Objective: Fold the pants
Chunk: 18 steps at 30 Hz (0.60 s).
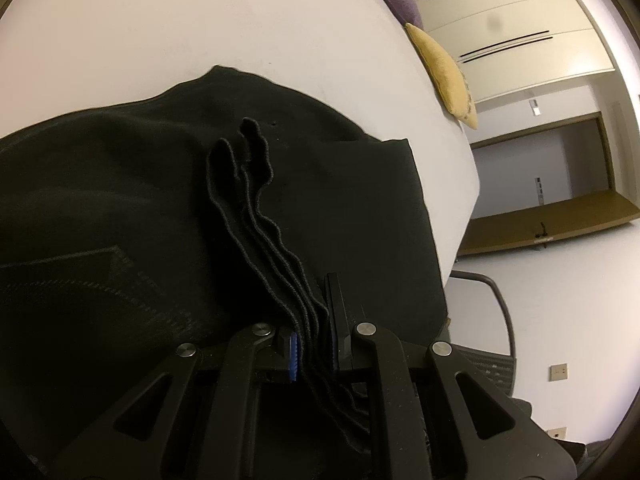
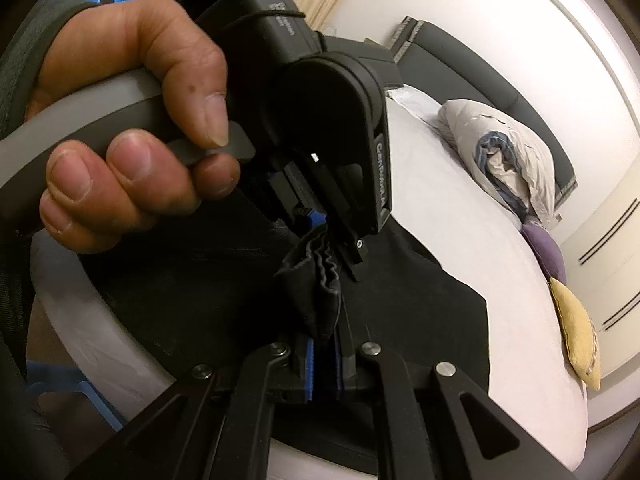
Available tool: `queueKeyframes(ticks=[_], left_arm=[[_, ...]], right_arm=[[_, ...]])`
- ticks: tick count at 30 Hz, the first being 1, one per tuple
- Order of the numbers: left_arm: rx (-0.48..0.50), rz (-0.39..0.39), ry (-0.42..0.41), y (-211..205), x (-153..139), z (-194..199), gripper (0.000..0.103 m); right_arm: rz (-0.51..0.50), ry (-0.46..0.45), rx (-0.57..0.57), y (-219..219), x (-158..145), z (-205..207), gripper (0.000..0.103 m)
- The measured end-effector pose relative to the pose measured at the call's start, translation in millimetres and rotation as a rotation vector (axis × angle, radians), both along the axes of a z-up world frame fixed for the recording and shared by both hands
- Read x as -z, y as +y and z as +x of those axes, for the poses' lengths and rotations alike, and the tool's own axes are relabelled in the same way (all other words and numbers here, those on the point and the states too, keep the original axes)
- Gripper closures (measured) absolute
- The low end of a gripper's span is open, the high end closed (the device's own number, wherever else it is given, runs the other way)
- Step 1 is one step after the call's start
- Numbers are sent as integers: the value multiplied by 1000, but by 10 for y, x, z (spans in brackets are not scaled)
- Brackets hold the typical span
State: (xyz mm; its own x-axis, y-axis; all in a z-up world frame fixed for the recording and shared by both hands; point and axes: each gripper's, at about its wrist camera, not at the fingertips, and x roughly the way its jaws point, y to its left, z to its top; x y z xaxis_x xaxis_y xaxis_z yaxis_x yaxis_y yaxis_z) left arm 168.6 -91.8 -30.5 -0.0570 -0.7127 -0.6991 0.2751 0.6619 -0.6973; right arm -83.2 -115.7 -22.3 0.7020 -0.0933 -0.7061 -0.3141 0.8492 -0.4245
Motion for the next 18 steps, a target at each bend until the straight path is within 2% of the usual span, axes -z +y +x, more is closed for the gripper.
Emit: queueKeyframes(ticks=[9, 12, 14, 17, 18], left_arm=[[-44, 7, 22, -122, 171, -93, 94], [-54, 9, 28, -193, 243, -91, 93], [-60, 1, 36, -204, 267, -98, 93], [-71, 7, 34, -158, 258, -123, 92], [-74, 12, 30, -149, 251, -137, 92]], right_arm=[[-7, 54, -40, -64, 65, 176, 94], [13, 89, -39, -137, 150, 283, 88], [28, 94, -32, -200, 152, 329, 88], [90, 121, -28, -324, 81, 404, 78], [114, 130, -27, -351, 59, 393, 66]])
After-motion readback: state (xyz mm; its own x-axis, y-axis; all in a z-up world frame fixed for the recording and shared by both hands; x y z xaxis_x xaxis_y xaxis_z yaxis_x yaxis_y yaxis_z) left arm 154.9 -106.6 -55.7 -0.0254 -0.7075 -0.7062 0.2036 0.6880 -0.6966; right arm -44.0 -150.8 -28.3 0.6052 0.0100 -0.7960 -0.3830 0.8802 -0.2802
